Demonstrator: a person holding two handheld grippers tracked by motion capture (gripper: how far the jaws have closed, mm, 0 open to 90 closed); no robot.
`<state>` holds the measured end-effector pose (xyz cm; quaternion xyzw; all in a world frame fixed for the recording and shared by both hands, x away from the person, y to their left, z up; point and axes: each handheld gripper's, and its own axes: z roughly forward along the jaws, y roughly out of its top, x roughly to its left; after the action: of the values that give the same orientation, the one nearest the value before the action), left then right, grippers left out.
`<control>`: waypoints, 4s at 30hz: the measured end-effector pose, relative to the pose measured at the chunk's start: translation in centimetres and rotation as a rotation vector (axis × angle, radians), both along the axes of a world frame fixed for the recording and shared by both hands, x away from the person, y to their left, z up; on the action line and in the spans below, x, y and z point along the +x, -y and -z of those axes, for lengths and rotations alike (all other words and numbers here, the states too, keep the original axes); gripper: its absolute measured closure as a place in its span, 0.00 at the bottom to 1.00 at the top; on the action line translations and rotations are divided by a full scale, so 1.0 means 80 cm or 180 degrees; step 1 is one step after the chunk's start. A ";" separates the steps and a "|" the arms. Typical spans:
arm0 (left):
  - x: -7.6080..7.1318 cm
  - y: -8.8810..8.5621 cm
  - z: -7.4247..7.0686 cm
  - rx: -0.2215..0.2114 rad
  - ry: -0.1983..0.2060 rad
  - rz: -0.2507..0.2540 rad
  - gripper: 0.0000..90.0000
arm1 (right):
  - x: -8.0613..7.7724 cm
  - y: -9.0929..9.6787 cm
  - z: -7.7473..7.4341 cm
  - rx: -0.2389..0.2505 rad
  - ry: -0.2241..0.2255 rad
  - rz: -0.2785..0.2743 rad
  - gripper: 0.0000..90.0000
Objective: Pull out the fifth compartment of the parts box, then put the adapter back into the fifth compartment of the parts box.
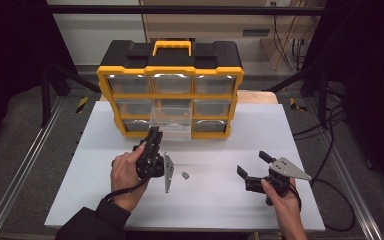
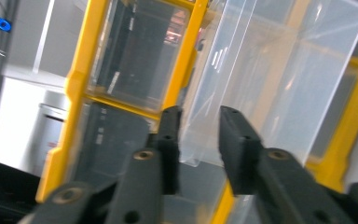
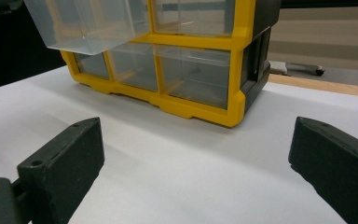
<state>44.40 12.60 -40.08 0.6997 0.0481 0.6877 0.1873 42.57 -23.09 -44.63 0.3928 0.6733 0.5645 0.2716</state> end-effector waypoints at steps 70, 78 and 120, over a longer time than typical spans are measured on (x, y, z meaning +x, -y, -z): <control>-0.034 -0.187 0.033 -0.3154 -0.1718 0.0439 0.02 | 0.002 -0.035 -0.001 -0.0447 -0.0542 0.0027 0.08; -0.032 -0.184 0.035 -0.3306 -0.1829 0.0543 0.02 | 0.009 -0.065 -0.013 -0.0504 -0.0626 -0.0136 0.09; -0.019 -0.210 0.042 -0.3437 -0.1844 0.0541 0.02 | 0.023 -0.205 -0.021 -0.1181 -0.1042 -0.0831 0.12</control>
<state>42.84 29.38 -43.47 0.6659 0.3824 0.3310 0.5485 44.40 -6.68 -42.99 0.3323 0.8449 0.3908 0.1515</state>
